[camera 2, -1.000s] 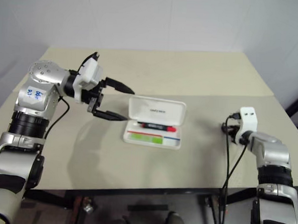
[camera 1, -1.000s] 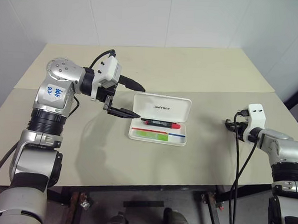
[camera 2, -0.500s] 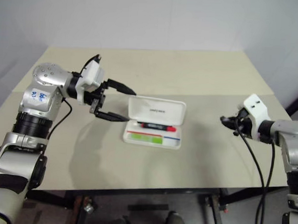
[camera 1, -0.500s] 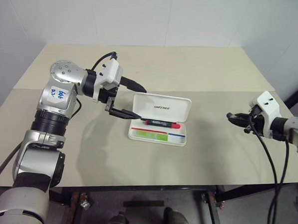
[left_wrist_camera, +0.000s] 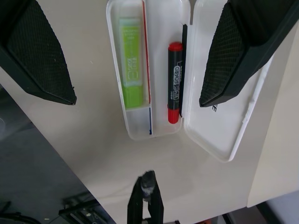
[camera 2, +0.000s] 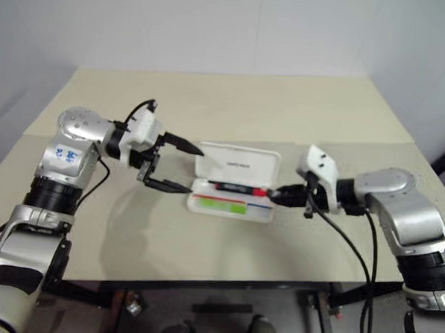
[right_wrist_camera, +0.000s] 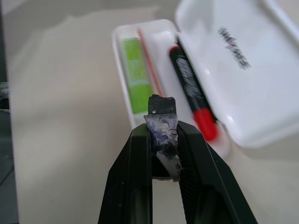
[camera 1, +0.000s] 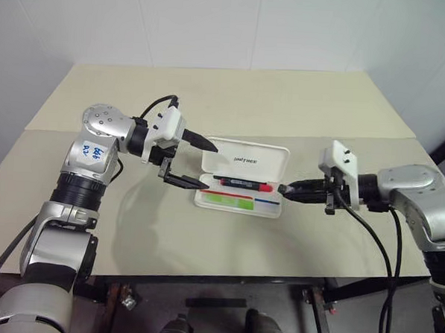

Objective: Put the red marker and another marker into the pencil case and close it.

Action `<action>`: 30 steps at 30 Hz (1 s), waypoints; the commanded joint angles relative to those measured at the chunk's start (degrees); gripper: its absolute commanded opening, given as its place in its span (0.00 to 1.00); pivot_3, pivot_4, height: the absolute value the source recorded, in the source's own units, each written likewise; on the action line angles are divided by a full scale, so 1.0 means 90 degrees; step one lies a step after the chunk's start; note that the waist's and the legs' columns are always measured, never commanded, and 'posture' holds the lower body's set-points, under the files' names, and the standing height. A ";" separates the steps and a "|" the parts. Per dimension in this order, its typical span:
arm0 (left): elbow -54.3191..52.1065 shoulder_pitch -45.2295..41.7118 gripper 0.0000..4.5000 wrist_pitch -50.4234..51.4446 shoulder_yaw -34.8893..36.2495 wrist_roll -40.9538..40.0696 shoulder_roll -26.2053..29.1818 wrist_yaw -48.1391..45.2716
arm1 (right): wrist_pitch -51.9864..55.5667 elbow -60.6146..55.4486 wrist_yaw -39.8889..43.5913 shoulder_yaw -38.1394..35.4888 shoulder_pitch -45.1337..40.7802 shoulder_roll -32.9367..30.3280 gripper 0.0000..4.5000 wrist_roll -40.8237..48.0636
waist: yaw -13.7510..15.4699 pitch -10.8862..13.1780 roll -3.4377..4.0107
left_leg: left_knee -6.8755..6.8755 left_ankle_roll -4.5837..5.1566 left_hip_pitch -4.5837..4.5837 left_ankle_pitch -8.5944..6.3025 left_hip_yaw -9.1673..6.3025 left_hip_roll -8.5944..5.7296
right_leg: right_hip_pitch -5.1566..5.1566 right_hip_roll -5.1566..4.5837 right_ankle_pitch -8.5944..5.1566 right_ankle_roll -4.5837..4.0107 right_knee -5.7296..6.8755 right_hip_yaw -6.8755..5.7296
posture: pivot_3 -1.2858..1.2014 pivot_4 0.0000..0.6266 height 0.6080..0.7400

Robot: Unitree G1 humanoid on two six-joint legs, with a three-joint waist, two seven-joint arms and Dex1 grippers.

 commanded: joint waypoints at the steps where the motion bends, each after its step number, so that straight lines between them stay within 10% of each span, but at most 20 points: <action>1: -0.0297 0.0158 1.00 -0.0051 -0.0005 -0.0015 0.0044 -0.0018 | -0.0054 0.0194 0.0058 0.0272 -0.0224 0.0166 0.09 -0.0190 | -0.0004 0.0000 0.0000 | 0.0000 0.0000 -0.0001 0.0000 0.0000 0.0000 | 0.0000 0.0000 0.0000 0.0000 -0.0001 0.0000 | 0.52 0.24 1.00; 27: -0.0979 0.0846 1.00 0.0081 -0.0126 -0.0027 0.0085 0.0224 | -0.1278 0.1964 0.0558 0.1208 -0.0887 0.1308 0.09 -0.1370 | -0.0023 0.0000 0.0000 | 0.0000 -0.0018 -0.0002 0.0010 0.0000 0.0000 | -0.0008 0.0001 0.0000 -0.0001 0.0008 -0.0001 | 0.52 0.24 1.00; 30: -0.0991 0.0829 1.00 0.0095 -0.0101 -0.0032 0.0116 0.0236 | -0.1384 0.2105 0.0643 0.1164 -0.0863 0.1258 0.31 -0.1448 | -0.0023 0.0000 0.0000 | 0.0000 -0.0018 -0.0002 0.0010 0.0000 0.0000 | -0.0008 0.0001 0.0000 -0.0001 0.0008 0.0000 | 0.52 0.24 1.00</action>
